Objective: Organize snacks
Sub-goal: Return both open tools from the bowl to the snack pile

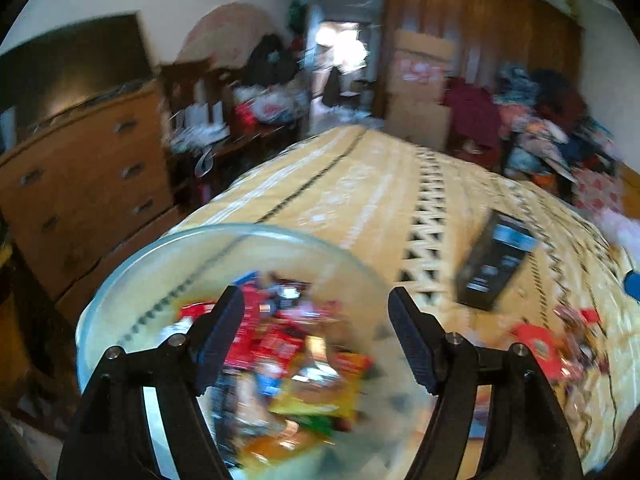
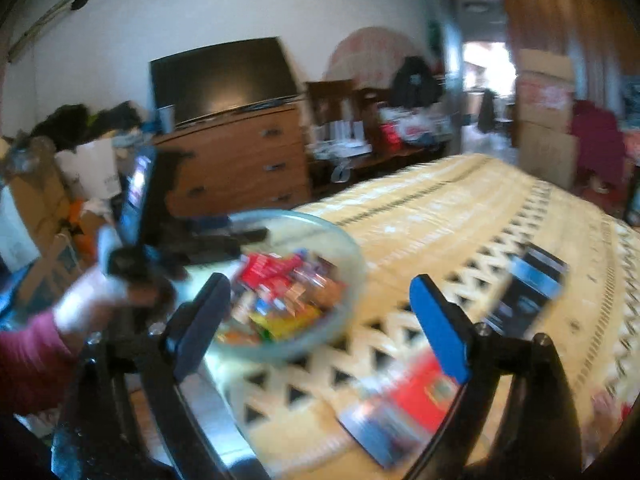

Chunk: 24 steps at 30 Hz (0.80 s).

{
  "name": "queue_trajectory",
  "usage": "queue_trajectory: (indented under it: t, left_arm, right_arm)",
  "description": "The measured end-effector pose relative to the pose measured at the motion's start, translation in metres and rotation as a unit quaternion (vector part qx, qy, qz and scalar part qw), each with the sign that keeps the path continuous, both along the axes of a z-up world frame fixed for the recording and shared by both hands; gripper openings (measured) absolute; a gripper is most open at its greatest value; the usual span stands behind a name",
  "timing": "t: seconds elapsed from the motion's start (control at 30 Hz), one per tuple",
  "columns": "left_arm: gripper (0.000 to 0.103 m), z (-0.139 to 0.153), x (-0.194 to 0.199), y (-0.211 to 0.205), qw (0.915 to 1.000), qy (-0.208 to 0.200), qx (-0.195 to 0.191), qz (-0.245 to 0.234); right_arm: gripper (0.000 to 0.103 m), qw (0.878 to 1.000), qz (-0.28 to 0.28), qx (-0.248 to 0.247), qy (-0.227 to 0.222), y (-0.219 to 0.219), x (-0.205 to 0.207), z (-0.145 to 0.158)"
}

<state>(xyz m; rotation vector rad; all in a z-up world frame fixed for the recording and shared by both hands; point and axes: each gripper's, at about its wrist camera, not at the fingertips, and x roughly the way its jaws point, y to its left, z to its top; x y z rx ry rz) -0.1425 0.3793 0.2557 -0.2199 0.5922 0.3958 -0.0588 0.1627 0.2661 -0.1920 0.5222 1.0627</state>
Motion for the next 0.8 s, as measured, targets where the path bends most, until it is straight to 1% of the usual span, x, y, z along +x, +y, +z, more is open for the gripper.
queue_trajectory:
  t: [0.03, 0.07, 0.17, 0.2, 0.23, 0.27, 0.33, 0.4, 0.43, 0.47, 0.5, 0.53, 0.57, 0.6, 0.63, 0.67, 0.73, 0.8]
  left_arm:
    - [0.075, 0.004, -0.002, -0.016, 0.9999, -0.006, 0.005, -0.015]
    - [0.076, 0.007, -0.004, -0.041, 0.9989, -0.013, 0.009, -0.044]
    - [0.076, 0.009, -0.004, -0.098, 0.9938, -0.021, 0.005, -0.109]
    - [0.076, 0.008, -0.004, -0.120, 0.9901, -0.022, 0.000, -0.138]
    - [0.076, 0.004, -0.003, -0.143, 0.9857, -0.021, -0.004, -0.167]
    - [0.076, 0.000, -0.002, -0.167, 0.9805, -0.018, -0.007, -0.195]
    - [0.076, -0.010, 0.002, -0.205, 0.9705, -0.009, -0.013, -0.241]
    - [0.076, -0.026, 0.007, -0.244, 0.9597, 0.010, -0.017, -0.280]
    - [0.076, -0.035, 0.010, -0.263, 0.9531, 0.024, -0.021, -0.301]
    - [0.076, -0.044, 0.013, -0.277, 0.9482, 0.035, -0.025, -0.315]
    - [0.076, -0.053, 0.017, -0.291, 0.9442, 0.045, -0.027, -0.325]
    - [0.076, -0.058, 0.019, -0.300, 0.9422, 0.053, -0.027, -0.330]
    - [0.076, -0.068, 0.024, -0.313, 0.9395, 0.066, -0.025, -0.335]
    - [0.076, -0.074, 0.027, -0.320, 0.9389, 0.074, -0.023, -0.335]
    - [0.076, -0.081, 0.031, -0.326, 0.9386, 0.083, -0.021, -0.334]
    - [0.076, -0.089, 0.035, -0.333, 0.9378, 0.092, -0.023, -0.334]
    - [0.076, -0.099, 0.041, -0.338, 0.9390, 0.107, -0.027, -0.326]
    - [0.076, -0.109, 0.047, -0.336, 0.9402, 0.121, -0.034, -0.317]
  right_arm:
    - [0.092, 1.000, -0.021, -0.003, -0.002, -0.022, -0.003, -0.006]
    - [0.092, 0.999, -0.045, -0.007, 0.000, -0.045, -0.005, -0.013]
    - [0.093, 0.993, -0.114, -0.022, 0.026, -0.111, -0.004, -0.039]
    - [0.093, 0.988, -0.144, -0.032, 0.039, -0.136, -0.002, -0.052]
    - [0.093, 0.985, -0.162, -0.038, 0.051, -0.151, 0.002, -0.061]
    - [0.093, 0.976, -0.196, -0.046, 0.080, -0.179, 0.007, -0.078]
    - [0.093, 0.962, -0.241, -0.050, 0.121, -0.218, 0.012, -0.102]
    - [0.093, 0.944, -0.282, -0.054, 0.162, -0.259, 0.015, -0.128]
    - [0.093, 0.940, -0.292, -0.053, 0.171, -0.270, 0.015, -0.135]
    - [0.093, 0.933, -0.306, -0.054, 0.183, -0.288, 0.016, -0.145]
    - [0.090, 0.928, -0.316, -0.053, 0.192, -0.301, 0.019, -0.152]
    - [0.082, 0.924, -0.320, -0.048, 0.202, -0.313, 0.019, -0.157]
    - [0.076, 0.921, -0.321, -0.043, 0.214, -0.323, 0.023, -0.164]
    - [0.063, 0.919, -0.322, -0.041, 0.223, -0.332, 0.029, -0.170]
    - [0.056, 0.916, -0.325, -0.044, 0.230, -0.338, 0.039, -0.175]
    - [0.055, 0.916, -0.324, -0.046, 0.233, -0.342, 0.046, -0.180]
    - [0.054, 0.917, -0.318, -0.045, 0.236, -0.350, 0.067, -0.188]
    - [0.054, 0.919, -0.314, -0.045, 0.234, -0.350, 0.091, -0.193]
